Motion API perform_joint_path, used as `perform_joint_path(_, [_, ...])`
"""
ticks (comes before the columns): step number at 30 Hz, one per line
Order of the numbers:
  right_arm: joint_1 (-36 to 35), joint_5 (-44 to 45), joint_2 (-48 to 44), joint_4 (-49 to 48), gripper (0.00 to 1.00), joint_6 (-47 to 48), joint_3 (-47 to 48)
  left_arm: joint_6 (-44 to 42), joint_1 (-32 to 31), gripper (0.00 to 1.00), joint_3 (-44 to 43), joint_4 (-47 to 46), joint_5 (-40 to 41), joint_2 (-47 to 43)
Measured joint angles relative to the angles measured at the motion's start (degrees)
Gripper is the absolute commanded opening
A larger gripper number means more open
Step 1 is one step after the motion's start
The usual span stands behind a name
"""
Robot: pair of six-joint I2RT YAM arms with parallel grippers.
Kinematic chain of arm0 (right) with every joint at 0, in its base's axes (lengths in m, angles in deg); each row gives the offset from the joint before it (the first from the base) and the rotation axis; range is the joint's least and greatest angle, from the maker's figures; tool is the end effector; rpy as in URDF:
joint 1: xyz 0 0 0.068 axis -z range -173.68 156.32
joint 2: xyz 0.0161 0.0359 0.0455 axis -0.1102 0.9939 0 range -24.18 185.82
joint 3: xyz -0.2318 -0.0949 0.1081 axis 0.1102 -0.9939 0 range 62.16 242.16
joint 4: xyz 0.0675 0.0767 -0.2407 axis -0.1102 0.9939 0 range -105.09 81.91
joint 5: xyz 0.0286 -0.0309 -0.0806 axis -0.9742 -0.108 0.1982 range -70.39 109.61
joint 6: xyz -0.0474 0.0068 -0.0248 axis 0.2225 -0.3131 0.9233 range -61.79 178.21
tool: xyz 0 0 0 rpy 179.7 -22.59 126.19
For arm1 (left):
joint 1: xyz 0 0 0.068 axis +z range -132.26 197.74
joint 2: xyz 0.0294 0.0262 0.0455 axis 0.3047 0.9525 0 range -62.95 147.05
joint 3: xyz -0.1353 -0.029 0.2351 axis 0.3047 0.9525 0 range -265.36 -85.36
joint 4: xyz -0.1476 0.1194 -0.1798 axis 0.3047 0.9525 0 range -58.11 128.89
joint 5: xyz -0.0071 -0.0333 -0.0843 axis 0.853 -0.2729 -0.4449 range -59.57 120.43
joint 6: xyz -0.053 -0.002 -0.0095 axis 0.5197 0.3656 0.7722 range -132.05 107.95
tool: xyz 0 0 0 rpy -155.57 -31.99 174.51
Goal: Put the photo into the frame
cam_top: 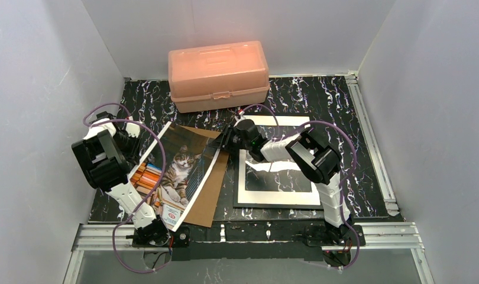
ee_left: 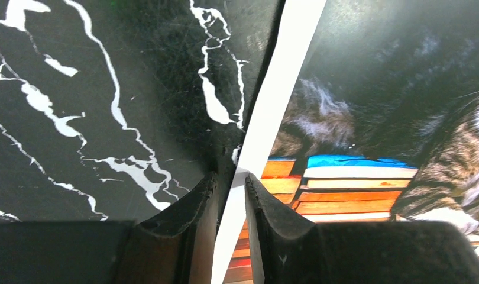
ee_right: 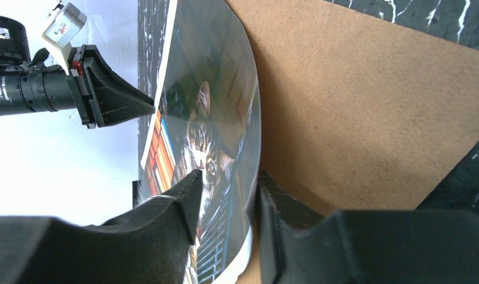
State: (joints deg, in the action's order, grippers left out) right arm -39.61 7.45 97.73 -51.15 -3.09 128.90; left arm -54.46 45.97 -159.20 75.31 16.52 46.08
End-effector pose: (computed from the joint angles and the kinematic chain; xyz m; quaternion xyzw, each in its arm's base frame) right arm 0.3085 0.3297 0.1351 0.0474 0.8110 0.5155 0.2725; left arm 0.3235 0.1639 0.1645 0.1339 0.9787 -0.0413 0.1501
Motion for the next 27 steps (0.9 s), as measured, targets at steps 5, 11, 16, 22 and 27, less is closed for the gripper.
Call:
perform_joint_path(5, [-0.2, 0.3, 0.0, 1.9, 0.04, 1.1, 0.1, 0.2, -0.5, 0.3, -0.1, 1.3, -1.7, 0.0])
perform_joint_path(11, [-0.2, 1.9, -1.0, 8.2, 0.01, 3.6, 2.1, 2.4, -1.4, 0.85, -5.1, 8.0, -7.8, -1.2])
perform_joint_path(16, [-0.5, 3.3, -7.6, 11.6, 0.01, 4.0, 3.2, 5.5, -6.1, 0.98, -13.3, 11.5, -11.5, -11.3])
perform_joint_path(22, [-3.9, 7.7, -17.4, 16.5, 0.01, 4.2, 9.2, 7.0, -21.1, 0.98, -17.5, 12.2, -18.0, -32.6])
perform_joint_path(27, [-9.3, 17.0, -26.0, 20.0, 0.01, 5.0, 14.1, 8.6, -27.4, 0.98, -18.2, 16.0, -23.6, -44.4])
